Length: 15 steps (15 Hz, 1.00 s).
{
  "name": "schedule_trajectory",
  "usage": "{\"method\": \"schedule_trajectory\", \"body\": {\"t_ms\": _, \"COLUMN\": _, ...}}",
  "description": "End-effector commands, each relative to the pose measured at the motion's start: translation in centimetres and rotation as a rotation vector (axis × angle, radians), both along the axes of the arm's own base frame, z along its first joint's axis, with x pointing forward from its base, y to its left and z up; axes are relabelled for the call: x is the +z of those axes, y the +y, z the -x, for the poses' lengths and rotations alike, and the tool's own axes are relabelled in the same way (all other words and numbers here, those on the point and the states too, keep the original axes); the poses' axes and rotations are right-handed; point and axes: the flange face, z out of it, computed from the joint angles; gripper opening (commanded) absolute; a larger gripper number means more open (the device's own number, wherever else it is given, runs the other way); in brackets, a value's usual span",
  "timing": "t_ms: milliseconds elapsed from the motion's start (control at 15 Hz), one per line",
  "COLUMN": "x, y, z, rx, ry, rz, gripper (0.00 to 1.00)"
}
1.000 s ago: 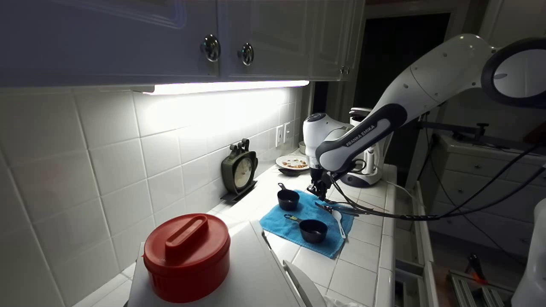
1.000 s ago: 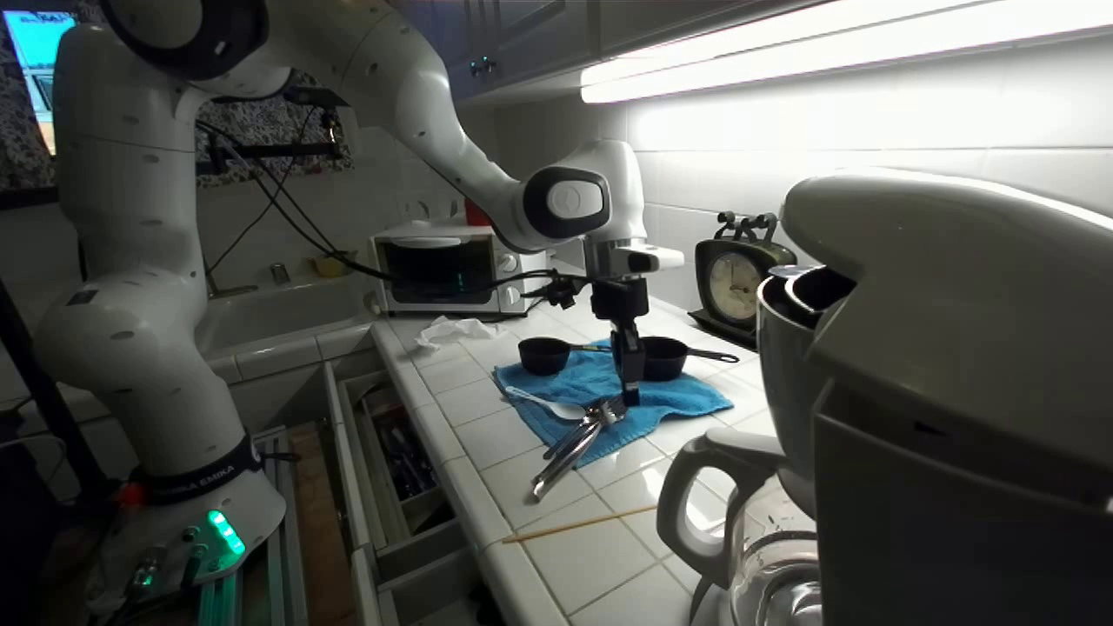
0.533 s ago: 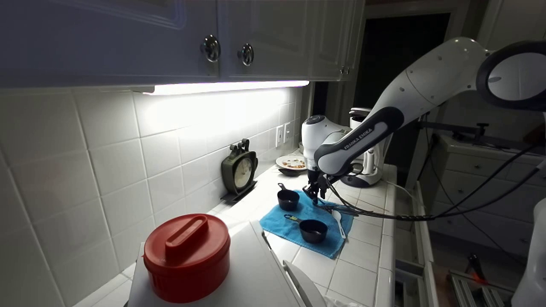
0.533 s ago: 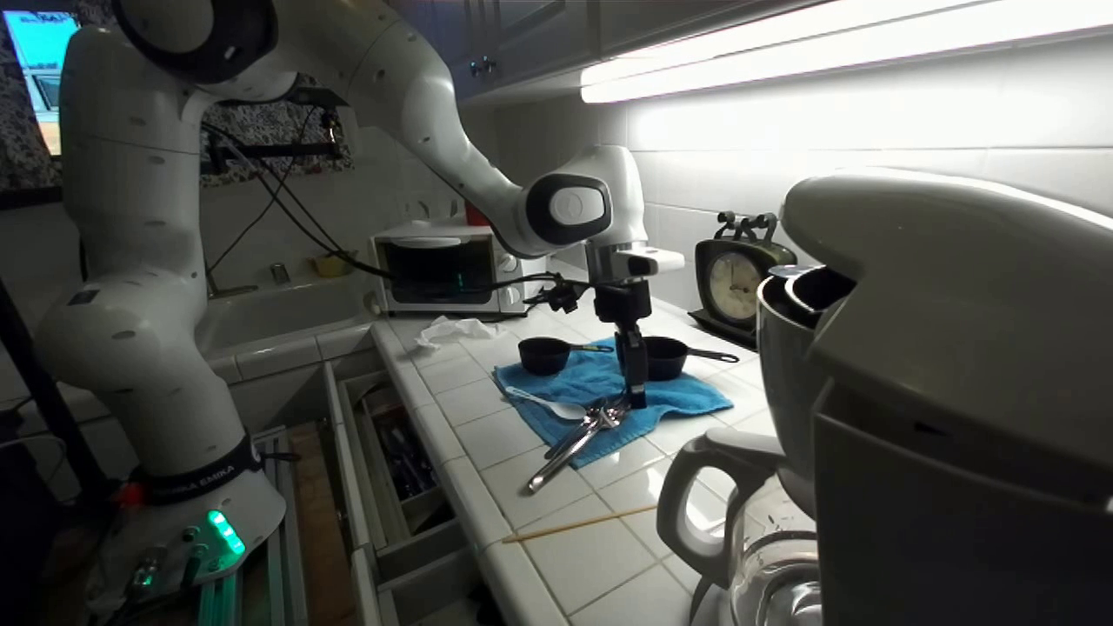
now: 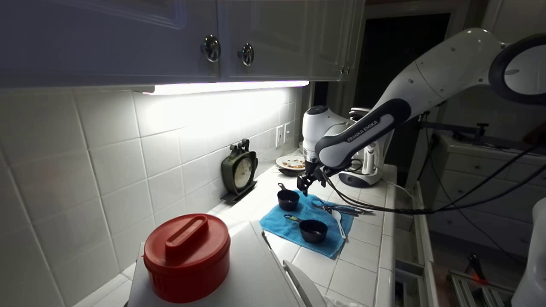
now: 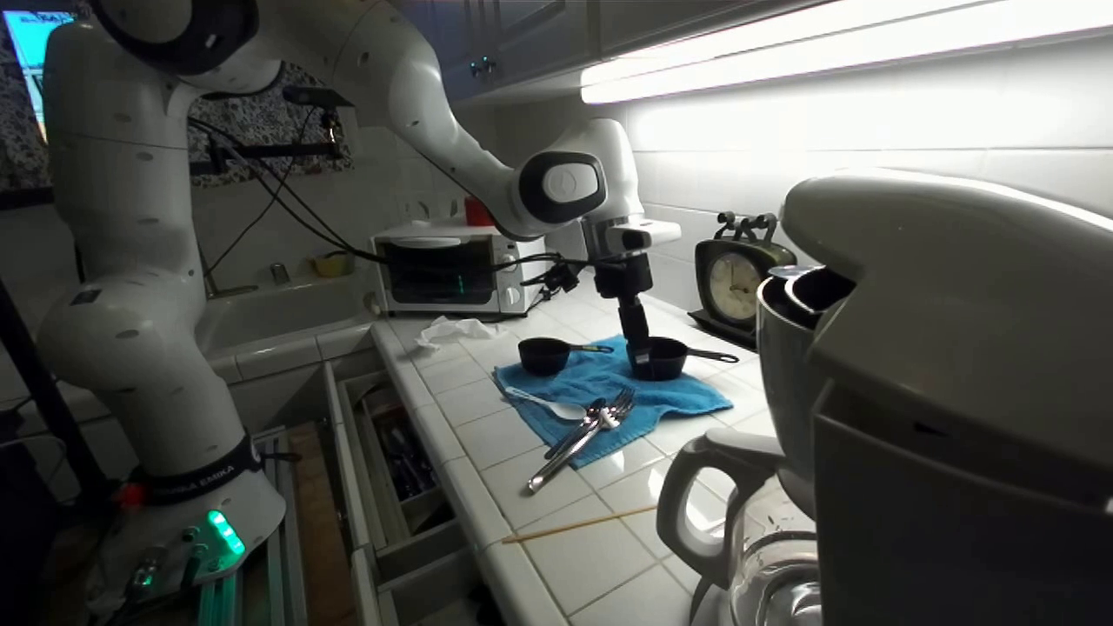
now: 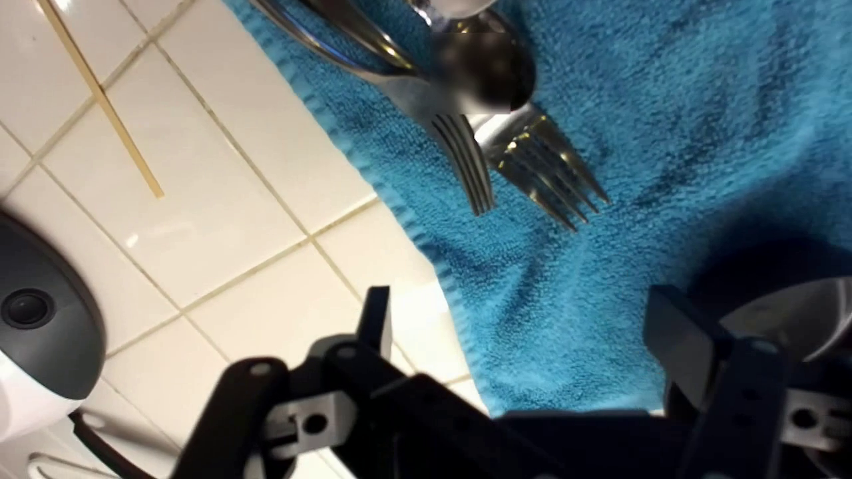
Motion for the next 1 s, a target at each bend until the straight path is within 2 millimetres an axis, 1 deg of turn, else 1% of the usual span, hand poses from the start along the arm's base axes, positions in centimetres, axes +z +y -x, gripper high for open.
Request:
{"method": "schedule_trajectory", "body": {"t_ms": 0, "x": 1.8, "y": 1.9, "z": 1.9, "rx": -0.054, "ry": -0.048, "rz": -0.040, "gripper": 1.00}}
{"method": "schedule_trajectory", "body": {"t_ms": 267, "x": 2.1, "y": 3.7, "z": 3.9, "rx": -0.096, "ry": -0.070, "rz": -0.107, "gripper": 1.00}}
{"method": "schedule_trajectory", "body": {"t_ms": 533, "x": 1.9, "y": 5.0, "z": 6.6, "rx": -0.162, "ry": -0.083, "rz": -0.202, "gripper": 1.00}}
{"method": "schedule_trajectory", "body": {"t_ms": 667, "x": 2.0, "y": 5.0, "z": 8.2, "rx": -0.193, "ry": -0.092, "rz": -0.229, "gripper": 1.00}}
{"method": "schedule_trajectory", "body": {"t_ms": 933, "x": 1.4, "y": 4.4, "z": 10.7, "rx": -0.244, "ry": -0.093, "rz": -0.257, "gripper": 1.00}}
